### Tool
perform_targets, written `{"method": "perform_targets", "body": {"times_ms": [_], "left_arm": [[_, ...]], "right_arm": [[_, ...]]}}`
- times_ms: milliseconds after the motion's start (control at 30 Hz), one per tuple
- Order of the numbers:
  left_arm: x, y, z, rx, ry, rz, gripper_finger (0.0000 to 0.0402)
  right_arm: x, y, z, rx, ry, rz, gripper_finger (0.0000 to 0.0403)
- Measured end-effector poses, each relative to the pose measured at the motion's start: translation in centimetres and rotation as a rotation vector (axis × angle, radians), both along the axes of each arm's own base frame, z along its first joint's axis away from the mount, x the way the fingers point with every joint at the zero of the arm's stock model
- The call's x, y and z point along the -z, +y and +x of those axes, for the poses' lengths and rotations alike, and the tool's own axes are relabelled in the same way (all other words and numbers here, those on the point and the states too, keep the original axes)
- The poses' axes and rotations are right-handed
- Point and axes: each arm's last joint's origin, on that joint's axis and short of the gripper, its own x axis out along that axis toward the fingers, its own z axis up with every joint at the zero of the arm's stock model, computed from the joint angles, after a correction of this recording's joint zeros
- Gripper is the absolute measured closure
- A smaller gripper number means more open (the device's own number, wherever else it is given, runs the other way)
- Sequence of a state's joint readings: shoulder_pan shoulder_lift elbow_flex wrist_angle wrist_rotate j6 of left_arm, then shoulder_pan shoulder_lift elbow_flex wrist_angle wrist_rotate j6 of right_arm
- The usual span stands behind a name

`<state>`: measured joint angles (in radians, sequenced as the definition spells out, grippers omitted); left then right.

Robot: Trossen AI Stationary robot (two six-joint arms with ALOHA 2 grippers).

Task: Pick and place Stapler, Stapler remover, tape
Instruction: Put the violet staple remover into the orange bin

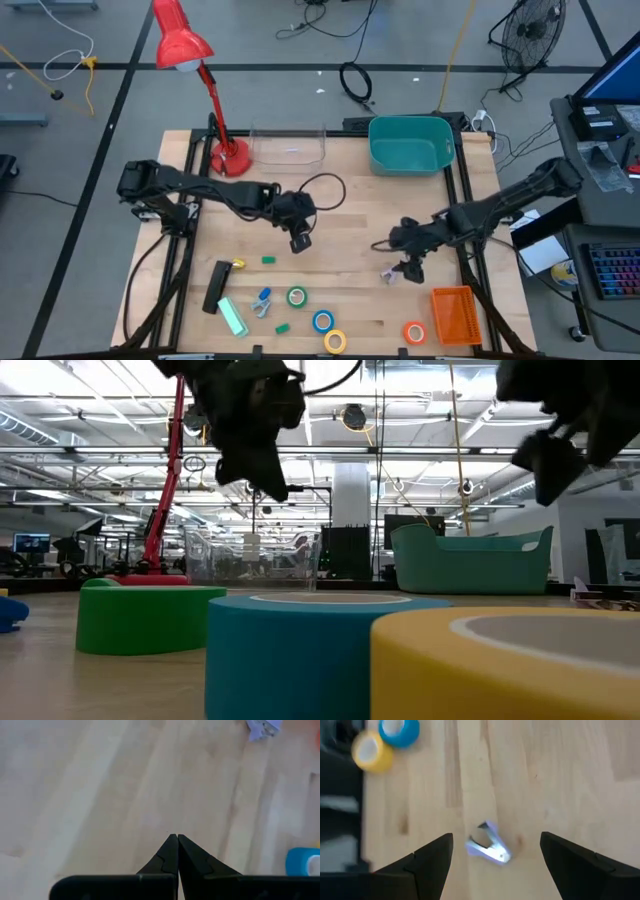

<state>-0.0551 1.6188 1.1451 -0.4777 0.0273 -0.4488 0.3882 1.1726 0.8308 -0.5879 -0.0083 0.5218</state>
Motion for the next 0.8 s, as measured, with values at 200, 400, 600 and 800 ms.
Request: {"method": "perform_targets", "body": {"times_ms": [200,400,600,800], "left_arm": [[0.7,-0.8,0.0,-0.018,-0.034,-0.061,0.0399],[0.1,-1.6,0.4,-0.020,-0.116,-0.060,0.0392],[0.1,-2.6,0.3,0.049,-0.119,-0.044,0.0399],[0.1,-3.1,0.1,0.136,-0.109,-0.049,0.0389]], "right_arm": [[2.0,0.9,0.5,-0.186,0.293,-0.112,0.0110],[3.7,1.9,1.2,-0.162,0.329,-0.110,0.0110],[3.9,3.2,2.6,-0.162,0.200,-0.051,0.0110],[4.8,4.0,2.6,-0.105,0.250,-0.035,0.0110]]}}
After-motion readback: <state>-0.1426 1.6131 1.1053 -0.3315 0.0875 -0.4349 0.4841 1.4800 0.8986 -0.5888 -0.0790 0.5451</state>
